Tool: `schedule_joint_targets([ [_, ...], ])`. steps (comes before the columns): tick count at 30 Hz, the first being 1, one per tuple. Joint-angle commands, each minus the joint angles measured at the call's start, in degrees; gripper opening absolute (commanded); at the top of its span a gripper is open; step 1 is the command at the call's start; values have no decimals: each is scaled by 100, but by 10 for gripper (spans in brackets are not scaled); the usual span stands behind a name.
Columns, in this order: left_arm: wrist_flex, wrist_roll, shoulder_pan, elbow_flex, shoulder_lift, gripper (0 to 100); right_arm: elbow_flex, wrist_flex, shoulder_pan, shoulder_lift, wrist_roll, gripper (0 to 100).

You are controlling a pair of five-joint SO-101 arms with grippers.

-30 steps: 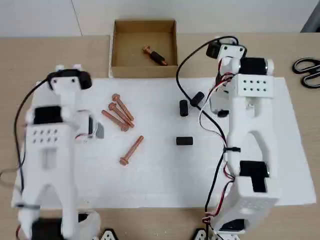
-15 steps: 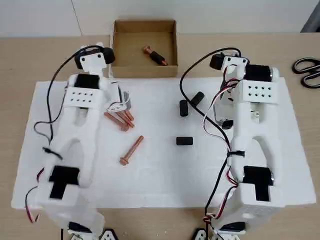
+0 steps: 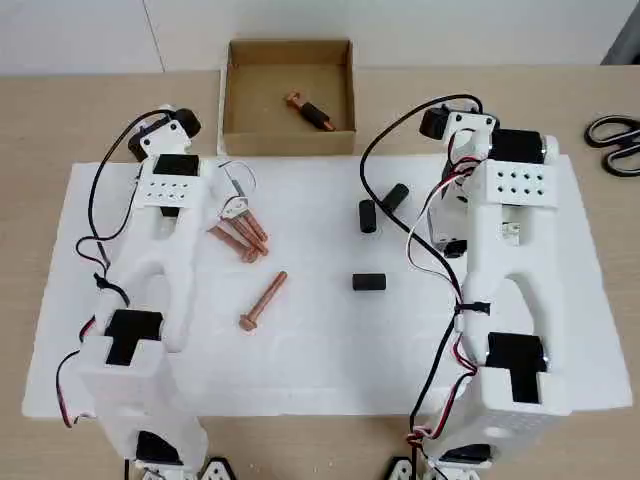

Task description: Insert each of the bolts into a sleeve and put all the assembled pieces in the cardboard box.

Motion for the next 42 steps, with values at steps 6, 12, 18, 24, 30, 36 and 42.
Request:
schedule_joint_targets([
  [6,-281,149,18,-259,88,130,-26,31,57,-356,44,4],
  [12,-273,554,18,-268,413,130,-26,31,57,-356,44,4],
  [18,-290,563,26,-268,475,130,-26,31,57,-356,44,4],
  [24,-352,563,26,-259,475,100,-26,31,57,-356,35,4],
  [30,-360,563,26,-259,484,14,-26,31,57,-356,18,4],
  [36,-360,563,26,-251,527,14,-26,22,57,-356,18,4],
  [42,-475,563,26,-286,1143,14,-26,22,57,-356,9,4],
])
